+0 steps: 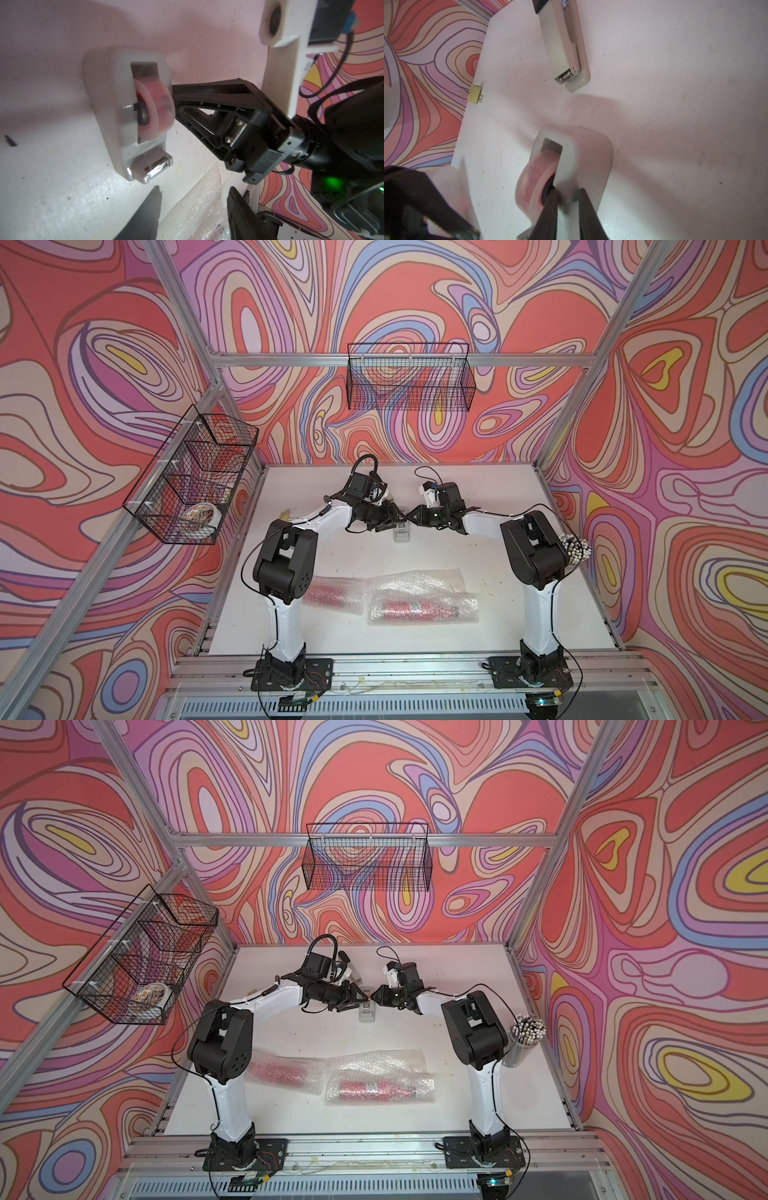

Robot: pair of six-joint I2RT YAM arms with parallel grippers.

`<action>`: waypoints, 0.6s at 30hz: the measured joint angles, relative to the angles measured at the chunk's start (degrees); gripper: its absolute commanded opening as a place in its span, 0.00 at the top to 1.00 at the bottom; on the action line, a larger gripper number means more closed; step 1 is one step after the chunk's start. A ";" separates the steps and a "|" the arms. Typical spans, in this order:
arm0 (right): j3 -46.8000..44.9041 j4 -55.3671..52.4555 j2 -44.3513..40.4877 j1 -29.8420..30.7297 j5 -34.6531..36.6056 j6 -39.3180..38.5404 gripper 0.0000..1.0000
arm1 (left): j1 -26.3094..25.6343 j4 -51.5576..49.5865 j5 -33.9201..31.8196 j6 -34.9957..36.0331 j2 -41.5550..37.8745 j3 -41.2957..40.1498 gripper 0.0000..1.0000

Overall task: Wrap wine bottles in bubble wrap
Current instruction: Tear off the tape using the Tape Cutter.

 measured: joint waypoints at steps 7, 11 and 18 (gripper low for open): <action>-0.17 0.26 0.00 0.00 -0.02 0.28 0.79 | 0.11 0.28 0.63 -2.01 4.11 0.02 0.48; -0.50 0.66 -0.02 -0.02 0.00 0.46 0.73 | 0.11 1.95 1.40 -2.97 4.22 0.02 0.50; -2.78 -0.31 -1.18 0.00 0.87 -0.50 0.59 | 0.42 1.33 0.96 -1.97 5.20 1.33 0.52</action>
